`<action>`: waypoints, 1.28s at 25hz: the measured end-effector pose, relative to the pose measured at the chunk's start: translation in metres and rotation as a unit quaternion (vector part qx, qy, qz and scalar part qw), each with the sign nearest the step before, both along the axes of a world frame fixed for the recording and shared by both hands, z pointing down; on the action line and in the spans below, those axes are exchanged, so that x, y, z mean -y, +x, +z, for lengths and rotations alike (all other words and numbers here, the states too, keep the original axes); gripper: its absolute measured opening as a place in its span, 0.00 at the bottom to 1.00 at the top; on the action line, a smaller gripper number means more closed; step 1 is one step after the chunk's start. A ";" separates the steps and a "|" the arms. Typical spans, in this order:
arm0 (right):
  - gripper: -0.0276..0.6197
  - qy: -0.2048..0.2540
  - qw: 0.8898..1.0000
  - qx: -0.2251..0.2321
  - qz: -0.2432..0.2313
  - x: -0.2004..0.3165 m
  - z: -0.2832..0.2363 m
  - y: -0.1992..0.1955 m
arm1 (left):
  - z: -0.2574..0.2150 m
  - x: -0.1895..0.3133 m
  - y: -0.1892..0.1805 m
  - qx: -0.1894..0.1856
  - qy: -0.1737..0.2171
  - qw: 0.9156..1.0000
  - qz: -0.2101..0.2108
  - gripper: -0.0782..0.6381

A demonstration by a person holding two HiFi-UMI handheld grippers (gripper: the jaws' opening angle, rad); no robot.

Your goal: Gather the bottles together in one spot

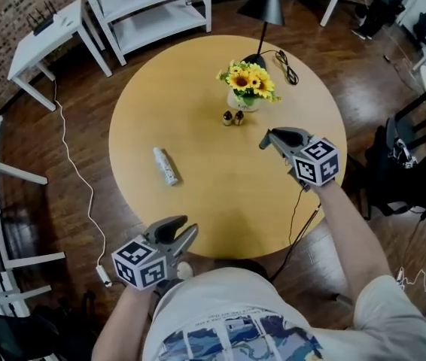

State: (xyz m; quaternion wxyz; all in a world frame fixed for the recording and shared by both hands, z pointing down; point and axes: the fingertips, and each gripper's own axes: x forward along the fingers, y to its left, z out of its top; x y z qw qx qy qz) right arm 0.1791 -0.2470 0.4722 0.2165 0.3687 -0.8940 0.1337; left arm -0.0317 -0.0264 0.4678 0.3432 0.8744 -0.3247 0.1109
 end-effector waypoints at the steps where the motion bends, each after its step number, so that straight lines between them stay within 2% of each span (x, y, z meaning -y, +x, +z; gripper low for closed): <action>1: 0.09 0.004 1.000 -0.002 0.002 0.010 0.004 0.002 | 0.000 0.001 0.000 0.004 -0.003 1.000 -0.006 0.27; 13: 0.09 0.020 1.000 0.000 0.018 0.101 0.067 0.003 | 0.014 0.015 0.004 0.020 -0.032 0.997 -0.061 0.27; 22: 0.09 0.044 0.999 -0.020 0.002 0.125 0.092 -0.019 | 0.026 0.021 0.005 0.027 -0.046 0.996 -0.071 0.27; 32: 0.11 0.056 0.998 -0.037 -0.005 0.129 0.102 -0.022 | 0.035 0.023 0.009 0.024 -0.058 0.996 -0.066 0.27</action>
